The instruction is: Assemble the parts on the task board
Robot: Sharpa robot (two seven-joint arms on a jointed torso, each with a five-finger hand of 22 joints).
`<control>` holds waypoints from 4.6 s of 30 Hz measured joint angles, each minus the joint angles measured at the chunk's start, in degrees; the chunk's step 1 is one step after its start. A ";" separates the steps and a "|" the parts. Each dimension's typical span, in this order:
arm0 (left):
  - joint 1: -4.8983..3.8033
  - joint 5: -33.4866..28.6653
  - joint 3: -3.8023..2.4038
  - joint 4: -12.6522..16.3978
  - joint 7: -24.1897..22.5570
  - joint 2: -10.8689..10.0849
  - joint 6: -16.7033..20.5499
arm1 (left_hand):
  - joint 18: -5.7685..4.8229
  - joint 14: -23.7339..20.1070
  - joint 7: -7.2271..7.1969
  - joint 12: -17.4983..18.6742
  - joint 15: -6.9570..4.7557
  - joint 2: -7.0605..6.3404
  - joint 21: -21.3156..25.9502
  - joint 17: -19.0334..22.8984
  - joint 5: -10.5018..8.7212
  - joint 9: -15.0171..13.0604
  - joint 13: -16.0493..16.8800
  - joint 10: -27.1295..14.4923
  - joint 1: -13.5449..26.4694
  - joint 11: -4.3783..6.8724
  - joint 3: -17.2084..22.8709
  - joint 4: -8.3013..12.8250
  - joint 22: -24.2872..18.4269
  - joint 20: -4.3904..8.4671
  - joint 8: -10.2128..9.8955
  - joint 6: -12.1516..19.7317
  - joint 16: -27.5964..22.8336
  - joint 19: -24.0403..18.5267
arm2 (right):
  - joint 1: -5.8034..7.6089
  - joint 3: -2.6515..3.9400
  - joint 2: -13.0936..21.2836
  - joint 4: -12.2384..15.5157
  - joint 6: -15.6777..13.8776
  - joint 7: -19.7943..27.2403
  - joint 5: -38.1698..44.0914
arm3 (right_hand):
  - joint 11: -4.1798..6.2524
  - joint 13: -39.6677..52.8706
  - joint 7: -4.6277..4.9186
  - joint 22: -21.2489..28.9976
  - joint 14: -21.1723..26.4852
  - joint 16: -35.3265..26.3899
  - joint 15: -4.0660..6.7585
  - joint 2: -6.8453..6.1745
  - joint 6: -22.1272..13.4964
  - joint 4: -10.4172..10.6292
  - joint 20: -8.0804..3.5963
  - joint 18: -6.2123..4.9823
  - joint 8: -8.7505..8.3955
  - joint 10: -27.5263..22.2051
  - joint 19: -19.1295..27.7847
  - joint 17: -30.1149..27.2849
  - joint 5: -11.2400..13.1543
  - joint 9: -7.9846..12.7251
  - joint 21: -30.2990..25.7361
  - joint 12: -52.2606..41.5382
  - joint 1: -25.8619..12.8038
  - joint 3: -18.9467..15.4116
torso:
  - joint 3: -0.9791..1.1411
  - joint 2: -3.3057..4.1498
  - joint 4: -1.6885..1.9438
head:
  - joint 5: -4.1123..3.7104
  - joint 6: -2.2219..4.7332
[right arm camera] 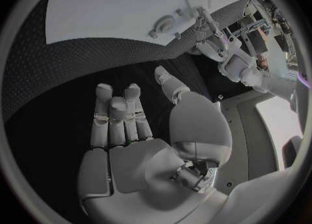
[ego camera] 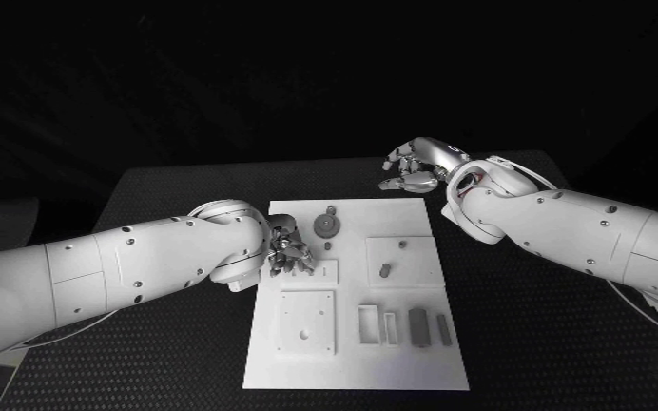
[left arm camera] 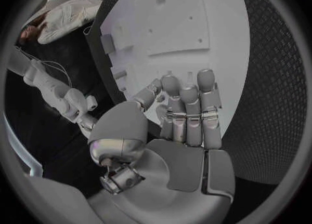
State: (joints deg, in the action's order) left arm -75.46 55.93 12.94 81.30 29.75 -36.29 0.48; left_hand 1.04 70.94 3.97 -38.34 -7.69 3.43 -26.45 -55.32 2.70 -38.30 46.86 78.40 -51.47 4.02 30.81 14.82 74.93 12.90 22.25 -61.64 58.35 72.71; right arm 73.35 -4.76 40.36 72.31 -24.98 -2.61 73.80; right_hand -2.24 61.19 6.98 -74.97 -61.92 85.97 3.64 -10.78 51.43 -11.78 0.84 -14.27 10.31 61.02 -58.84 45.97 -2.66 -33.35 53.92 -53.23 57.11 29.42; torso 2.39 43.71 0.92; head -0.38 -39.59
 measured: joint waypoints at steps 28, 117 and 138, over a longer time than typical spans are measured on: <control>0.14 0.14 0.00 -0.17 0.01 0.20 -0.58 | 0.00 -0.11 -0.04 -0.66 -0.10 0.04 0.00 0.89 -0.12 -0.31 -0.02 -0.01 -0.09 0.00 0.13 0.15 -0.02 -0.03 -0.34 -0.04 1.06 -0.01 | 0.00 0.00 -0.09 -0.01 0.46 0.00 -0.02 | 0.00 -0.08 -0.02 0.00 0.02 0.00 -0.02 0.00 -0.03 -0.16 0.01 -0.01 0.00 0.00 0.01 0.00 0.00 0.04 0.00 0.00 0.00 -0.16 | -0.03 0.01 -0.02 | -0.04 -0.13; 0.40 0.31 -0.09 -1.42 1.17 1.49 -1.92 | -0.03 -0.20 -0.04 -3.39 -0.37 1.01 -0.86 4.49 10.75 -2.16 -0.65 0.53 1.23 0.90 1.26 0.66 0.02 0.29 -0.97 -0.04 5.54 0.29 | 0.00 0.00 -0.35 -0.24 1.52 -0.01 -0.04 | 0.00 -0.29 0.16 0.00 -0.01 0.00 0.01 0.23 -0.19 -0.32 0.11 -0.05 0.00 0.00 0.11 0.00 0.00 0.12 0.00 -0.22 -0.23 -0.32 | 0.07 0.05 -0.07 | 0.48 -0.73; 0.63 1.62 -0.15 -1.48 1.55 2.01 -1.60 | -0.05 0.74 -0.35 -7.43 -1.29 0.55 -4.21 6.51 14.87 -4.01 0.35 1.27 3.93 1.64 1.80 1.32 0.01 0.94 -0.32 -0.73 10.38 1.35 | 0.00 0.00 -0.32 -0.25 1.74 -0.01 -0.05 | 0.00 -0.34 0.16 0.00 0.02 0.00 -0.02 0.46 -0.20 -0.31 0.20 -0.13 0.00 0.00 0.20 -0.05 0.00 0.11 0.00 -0.21 -0.01 -0.31 | 0.03 0.02 -0.01 | 0.27 -0.94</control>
State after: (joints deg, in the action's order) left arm -74.83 57.55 12.79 79.82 31.30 -34.28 -1.12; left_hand 0.99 71.68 3.62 -45.78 -8.99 3.98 -30.66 -48.81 17.57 -42.31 47.21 79.67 -47.55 5.66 32.62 16.15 74.93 13.84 21.93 -62.37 68.73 74.06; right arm 73.35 -4.76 40.05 72.06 -23.24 -2.62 73.76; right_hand -2.24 60.85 7.14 -74.96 -61.90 85.97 3.62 -10.32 51.23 -12.09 1.04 -14.40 10.31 61.02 -58.64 45.92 -2.66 -33.24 53.92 -53.45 57.10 29.11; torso 2.42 43.73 0.91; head -0.12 -40.54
